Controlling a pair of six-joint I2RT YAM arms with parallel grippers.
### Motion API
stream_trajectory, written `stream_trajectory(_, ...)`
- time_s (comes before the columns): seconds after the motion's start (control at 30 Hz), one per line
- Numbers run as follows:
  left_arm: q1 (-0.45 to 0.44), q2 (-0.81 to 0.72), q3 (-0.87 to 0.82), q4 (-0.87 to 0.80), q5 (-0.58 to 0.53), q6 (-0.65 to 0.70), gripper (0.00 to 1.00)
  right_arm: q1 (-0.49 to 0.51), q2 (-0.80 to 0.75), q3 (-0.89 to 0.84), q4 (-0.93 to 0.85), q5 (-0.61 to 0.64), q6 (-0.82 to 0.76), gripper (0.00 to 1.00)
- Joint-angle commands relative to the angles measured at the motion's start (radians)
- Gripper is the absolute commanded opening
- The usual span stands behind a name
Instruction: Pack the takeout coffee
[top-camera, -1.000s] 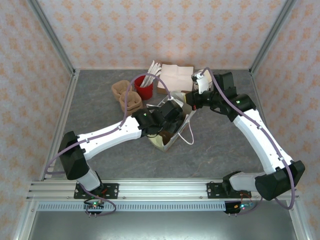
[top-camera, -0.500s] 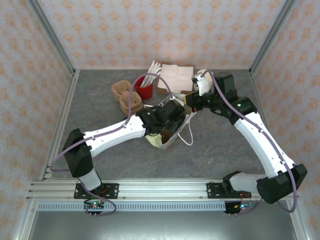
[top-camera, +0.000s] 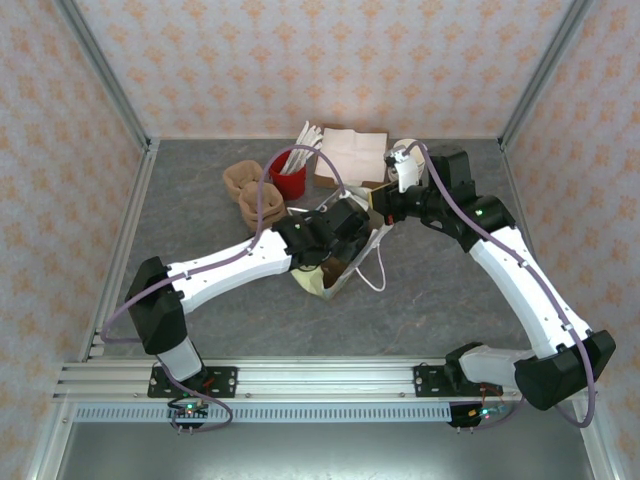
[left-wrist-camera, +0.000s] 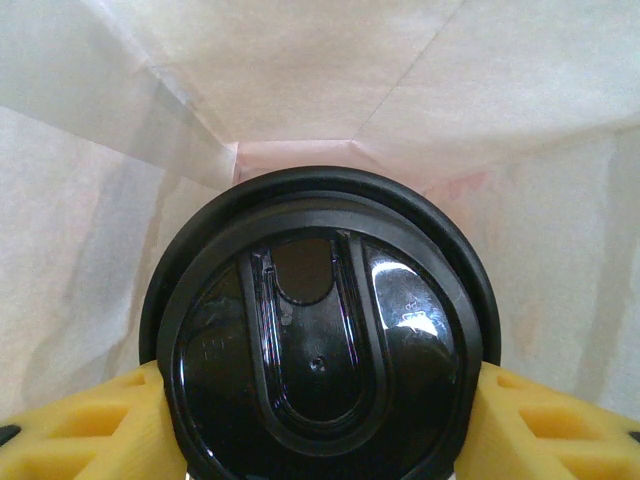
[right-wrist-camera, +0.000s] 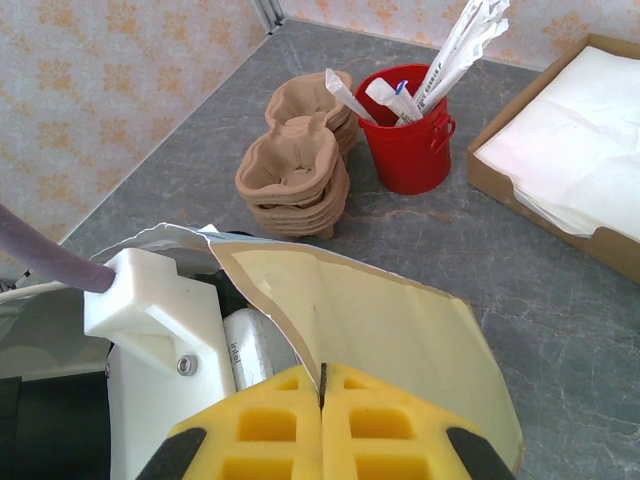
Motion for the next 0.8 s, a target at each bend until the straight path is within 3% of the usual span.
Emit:
stream_trajectory(0.0,0.008,0.012,0.034,-0.035,-0.063,0.006,0.59,0.006,-0.018,-0.007,0.023,0.003,-0.001,0.0)
stream_trajectory(0.77,0.008,0.03,0.071,-0.112,-0.126,-0.001,0.58,0.006,-0.028,-0.011,0.018,0.019,-0.017,0.0)
